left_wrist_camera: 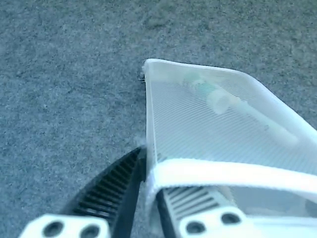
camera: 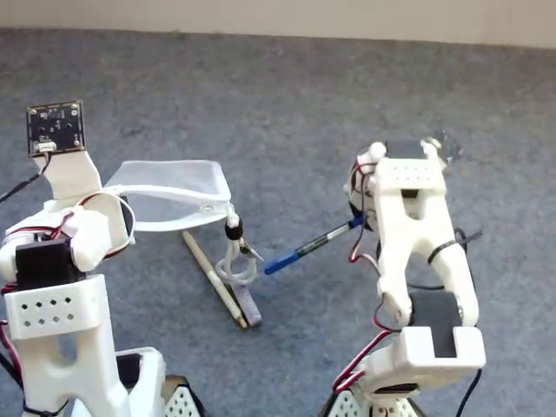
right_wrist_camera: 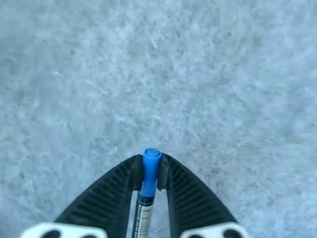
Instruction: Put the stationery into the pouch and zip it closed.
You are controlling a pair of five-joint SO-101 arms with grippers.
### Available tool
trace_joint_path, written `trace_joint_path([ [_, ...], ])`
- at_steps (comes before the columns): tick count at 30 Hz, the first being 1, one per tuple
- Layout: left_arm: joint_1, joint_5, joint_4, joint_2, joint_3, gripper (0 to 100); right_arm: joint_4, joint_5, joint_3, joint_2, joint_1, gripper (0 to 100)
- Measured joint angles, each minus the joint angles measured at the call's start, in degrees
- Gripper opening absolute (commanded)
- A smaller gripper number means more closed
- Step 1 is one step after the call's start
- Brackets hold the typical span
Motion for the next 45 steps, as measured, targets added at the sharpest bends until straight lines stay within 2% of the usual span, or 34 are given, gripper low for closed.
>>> trace_joint_path([
  [9, 0.0, 0.0, 0.0, 0.0, 0.0, 1, 0.3, 1.3, 4.5, -22.5, -2.1, 0.4],
  [22, 0.0, 0.0, 0.0, 0.0, 0.0, 1, -13.5, 16.5, 17.5, -55.5, -13.1, 0.4],
  [30, 0.0, 0.0, 0.0, 0.0, 0.0, 1, -14.8, 24.9, 17.8, -65.0, -19.7, 0.4],
  [40, 0.0, 0.0, 0.0, 0.0, 0.0, 1, -27.0, 35.0, 17.8, -71.6, -31.1, 0.4],
  [45, 0.0, 0.0, 0.0, 0.0, 0.0, 1, -31.6, 37.5, 17.8, -71.9, -35.4, 0.4],
])
